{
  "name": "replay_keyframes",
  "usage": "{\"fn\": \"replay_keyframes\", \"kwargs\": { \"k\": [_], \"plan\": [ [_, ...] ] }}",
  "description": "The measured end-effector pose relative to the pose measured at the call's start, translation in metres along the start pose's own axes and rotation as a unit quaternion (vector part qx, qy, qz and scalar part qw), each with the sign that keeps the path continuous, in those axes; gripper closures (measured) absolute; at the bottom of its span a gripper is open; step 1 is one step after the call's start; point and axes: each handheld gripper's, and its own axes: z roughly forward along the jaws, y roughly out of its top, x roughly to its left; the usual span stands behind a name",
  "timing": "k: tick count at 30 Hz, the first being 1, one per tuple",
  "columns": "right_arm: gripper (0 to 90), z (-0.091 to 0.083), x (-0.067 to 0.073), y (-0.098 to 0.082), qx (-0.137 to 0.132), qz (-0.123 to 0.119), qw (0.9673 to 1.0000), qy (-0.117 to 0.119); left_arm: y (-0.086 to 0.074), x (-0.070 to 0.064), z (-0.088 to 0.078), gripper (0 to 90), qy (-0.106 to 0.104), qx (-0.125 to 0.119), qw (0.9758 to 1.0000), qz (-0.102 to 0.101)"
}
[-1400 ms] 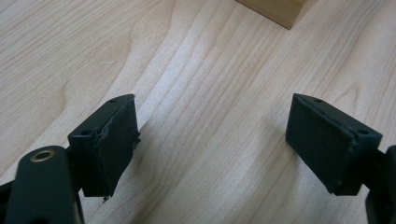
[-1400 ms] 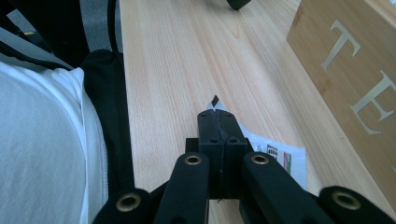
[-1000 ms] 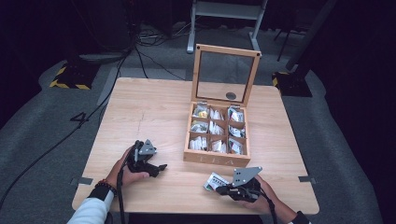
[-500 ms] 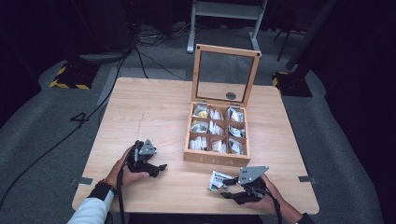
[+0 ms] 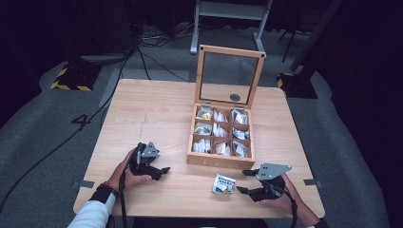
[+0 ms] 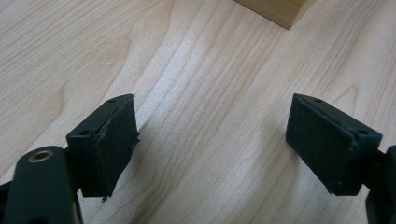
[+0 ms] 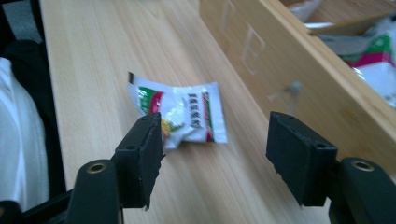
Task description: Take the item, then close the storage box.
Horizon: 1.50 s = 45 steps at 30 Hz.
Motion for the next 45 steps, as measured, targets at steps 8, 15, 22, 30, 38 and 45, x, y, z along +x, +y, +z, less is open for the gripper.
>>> {"fn": "replay_keyframes", "kwargs": {
  "k": [8, 15, 22, 30, 38, 45],
  "plan": [
    [35.7, -0.017, -0.021, -0.014, 0.006, 0.016, 0.9991, -0.039, 0.0, 0.0, 0.0, 17.1, -0.001, 0.0, 1.0, 0.001],
    [36.5, -0.021, -0.046, -0.027, 0.01, 0.038, 0.9974, -0.06, 0.0, 0.0, 0.0, 16.6, 0.001, 0.001, 1.0, -0.001],
    [40.1, -0.023, -0.075, -0.034, -0.004, 0.081, 0.9923, -0.093, -0.001, 0.002, -0.002, 16.7, 0.008, 0.004, 0.9999, -0.007],
    [41.6, -0.031, -0.089, -0.028, -0.033, 0.106, 0.9863, -0.122, 0.002, 0.005, -0.003, 19.4, 0.011, 0.013, 0.9997, -0.018],
    [42.6, -0.035, -0.103, -0.019, -0.046, 0.117, 0.9826, -0.137, 0.013, 0.015, -0.007, 21.0, 0.005, -0.009, 0.9997, -0.022],
    [42.4, -0.035, -0.121, -0.007, -0.05, 0.124, 0.9794, -0.151, 0.032, 0.029, -0.008, 20.5, 0.0, -0.029, 0.9991, -0.032]
  ]
}}
